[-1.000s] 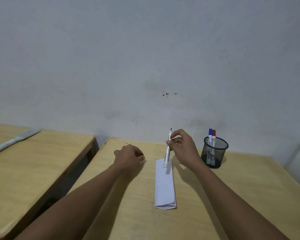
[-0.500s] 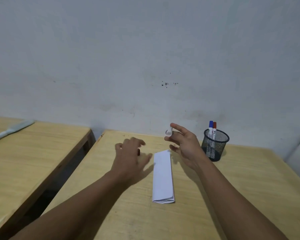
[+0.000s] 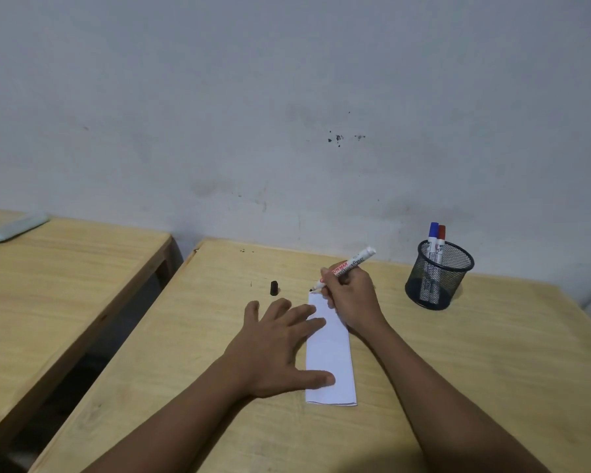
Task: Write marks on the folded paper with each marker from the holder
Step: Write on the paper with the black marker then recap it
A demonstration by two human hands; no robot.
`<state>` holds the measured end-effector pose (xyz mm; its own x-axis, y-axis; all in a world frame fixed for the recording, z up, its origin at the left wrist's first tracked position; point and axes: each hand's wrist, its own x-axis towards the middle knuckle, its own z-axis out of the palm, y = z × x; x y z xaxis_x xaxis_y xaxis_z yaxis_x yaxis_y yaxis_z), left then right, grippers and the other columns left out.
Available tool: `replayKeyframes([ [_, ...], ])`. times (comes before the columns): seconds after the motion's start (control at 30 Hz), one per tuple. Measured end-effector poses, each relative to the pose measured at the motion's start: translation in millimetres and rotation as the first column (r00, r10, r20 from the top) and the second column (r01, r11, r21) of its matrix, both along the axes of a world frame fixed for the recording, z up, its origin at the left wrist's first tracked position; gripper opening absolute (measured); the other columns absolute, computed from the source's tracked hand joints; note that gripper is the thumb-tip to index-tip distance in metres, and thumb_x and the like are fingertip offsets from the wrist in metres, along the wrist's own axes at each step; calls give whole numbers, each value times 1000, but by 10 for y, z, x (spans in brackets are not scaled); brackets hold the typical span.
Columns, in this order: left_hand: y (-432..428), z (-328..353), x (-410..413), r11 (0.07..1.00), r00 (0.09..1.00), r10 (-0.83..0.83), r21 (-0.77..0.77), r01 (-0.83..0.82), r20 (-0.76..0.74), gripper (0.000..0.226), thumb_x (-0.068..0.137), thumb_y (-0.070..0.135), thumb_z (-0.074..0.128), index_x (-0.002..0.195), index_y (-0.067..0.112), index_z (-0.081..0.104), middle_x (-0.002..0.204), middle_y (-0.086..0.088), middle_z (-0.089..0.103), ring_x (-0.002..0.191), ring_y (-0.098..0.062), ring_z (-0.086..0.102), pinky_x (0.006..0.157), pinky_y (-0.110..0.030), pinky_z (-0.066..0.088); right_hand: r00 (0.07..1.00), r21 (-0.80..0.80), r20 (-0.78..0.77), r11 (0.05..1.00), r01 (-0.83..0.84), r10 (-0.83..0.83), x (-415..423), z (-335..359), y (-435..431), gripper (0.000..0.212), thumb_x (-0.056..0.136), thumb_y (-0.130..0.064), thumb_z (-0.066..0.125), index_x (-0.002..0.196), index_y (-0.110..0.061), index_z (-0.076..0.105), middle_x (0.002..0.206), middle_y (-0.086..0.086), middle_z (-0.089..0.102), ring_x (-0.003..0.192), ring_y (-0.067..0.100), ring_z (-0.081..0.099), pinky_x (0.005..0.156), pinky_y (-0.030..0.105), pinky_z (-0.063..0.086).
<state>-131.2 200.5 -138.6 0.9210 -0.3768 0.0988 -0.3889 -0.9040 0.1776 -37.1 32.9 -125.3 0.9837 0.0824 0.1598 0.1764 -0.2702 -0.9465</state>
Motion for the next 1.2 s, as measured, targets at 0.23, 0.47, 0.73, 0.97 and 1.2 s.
replayKeyframes([
  [0.23, -3, -6, 32, 1000, 997, 6, -3, -6, -77, 97, 67, 95, 34, 150, 44, 24, 163, 17, 14, 146, -14, 10, 112, -72, 2, 996, -51, 79, 998, 34, -30, 66, -106, -18, 24, 98, -26, 61, 86, -5, 66, 70, -1, 71, 60, 1, 67, 59, 13, 49],
  [0.47, -8, -6, 32, 1000, 998, 1, -12, -2, -65, 96, 68, 94, 35, 149, 44, 26, 163, 15, 16, 146, -17, 11, 111, -73, 3, 996, -122, 93, 993, 8, 3, 54, -117, 1, 23, 97, -31, 62, 84, -13, 67, 68, -4, 71, 65, 4, 68, 65, 18, 52],
  [0.73, -16, 2, 24, 1000, 997, 6, -1, -6, -75, 96, 69, 95, 33, 150, 44, 25, 163, 15, 16, 146, -17, 10, 111, -74, 2, 996, -185, 92, 983, 8, 9, 39, -102, -3, 22, 97, -31, 62, 83, -16, 67, 72, -6, 74, 66, 5, 72, 65, 23, 54],
  [0.97, -22, 25, 20, 1000, 996, 4, 10, -3, -88, 97, 68, 95, 32, 151, 44, 23, 164, 14, 15, 148, -19, 10, 111, -74, 2, 991, -159, 123, 985, 64, -45, 37, -103, -13, 24, 99, -31, 60, 83, -15, 66, 69, -4, 71, 64, 11, 69, 62, 26, 55],
  [1.2, -21, 17, 37, 1000, 996, 8, 19, -6, -89, 97, 68, 95, 31, 150, 45, 23, 164, 15, 14, 148, -19, 10, 111, -74, 2, 994, -131, 102, 989, 63, -50, 49, -120, -12, 24, 99, -31, 60, 88, -10, 67, 70, -3, 71, 63, 7, 67, 62, 23, 54],
])
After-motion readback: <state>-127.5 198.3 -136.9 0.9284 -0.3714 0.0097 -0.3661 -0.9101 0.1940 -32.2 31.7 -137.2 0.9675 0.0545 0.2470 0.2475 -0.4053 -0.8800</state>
